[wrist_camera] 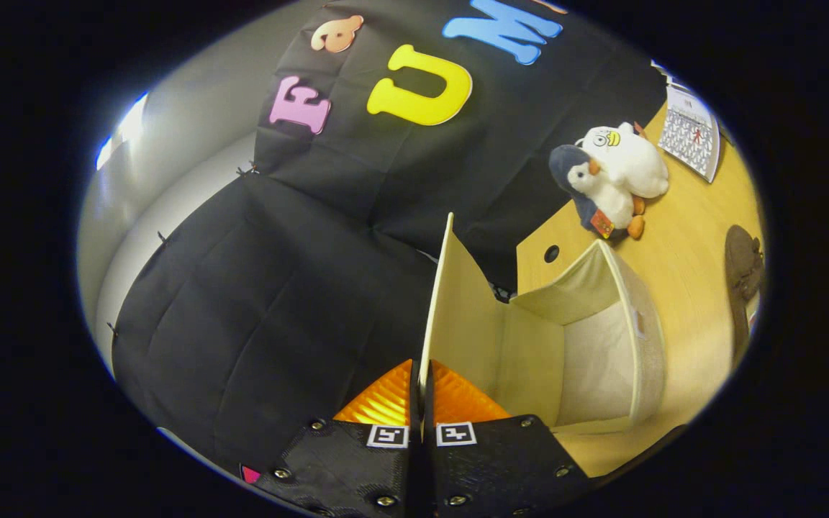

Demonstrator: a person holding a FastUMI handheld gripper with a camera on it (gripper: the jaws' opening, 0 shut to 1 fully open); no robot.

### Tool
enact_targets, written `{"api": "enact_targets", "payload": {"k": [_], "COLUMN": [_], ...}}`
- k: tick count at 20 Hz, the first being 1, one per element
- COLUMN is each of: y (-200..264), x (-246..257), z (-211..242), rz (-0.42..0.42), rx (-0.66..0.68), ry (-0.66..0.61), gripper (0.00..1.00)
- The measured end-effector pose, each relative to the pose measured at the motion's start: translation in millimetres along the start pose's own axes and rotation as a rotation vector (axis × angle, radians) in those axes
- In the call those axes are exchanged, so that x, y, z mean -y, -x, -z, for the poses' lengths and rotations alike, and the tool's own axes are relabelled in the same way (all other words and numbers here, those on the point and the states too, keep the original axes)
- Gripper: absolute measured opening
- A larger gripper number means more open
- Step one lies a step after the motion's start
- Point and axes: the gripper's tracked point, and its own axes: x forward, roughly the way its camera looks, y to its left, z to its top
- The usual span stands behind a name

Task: Open the storage box then place both shoes into the box .Put the left shoe in first, then the right shoe, with the right side of both shoes facing outward in a uniform manner.

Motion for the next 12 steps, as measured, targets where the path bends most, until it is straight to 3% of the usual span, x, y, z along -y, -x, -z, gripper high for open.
{"api": "enact_targets", "payload": {"k": [9, 12], "y": [-58, -64], "x": [-44, -54], "z": [47, 60], "rz": [-0.011, -0.026], "rx": [-0.052, -0.103], "ry": [0.106, 0.200], "gripper": [0.00, 0.14]}}
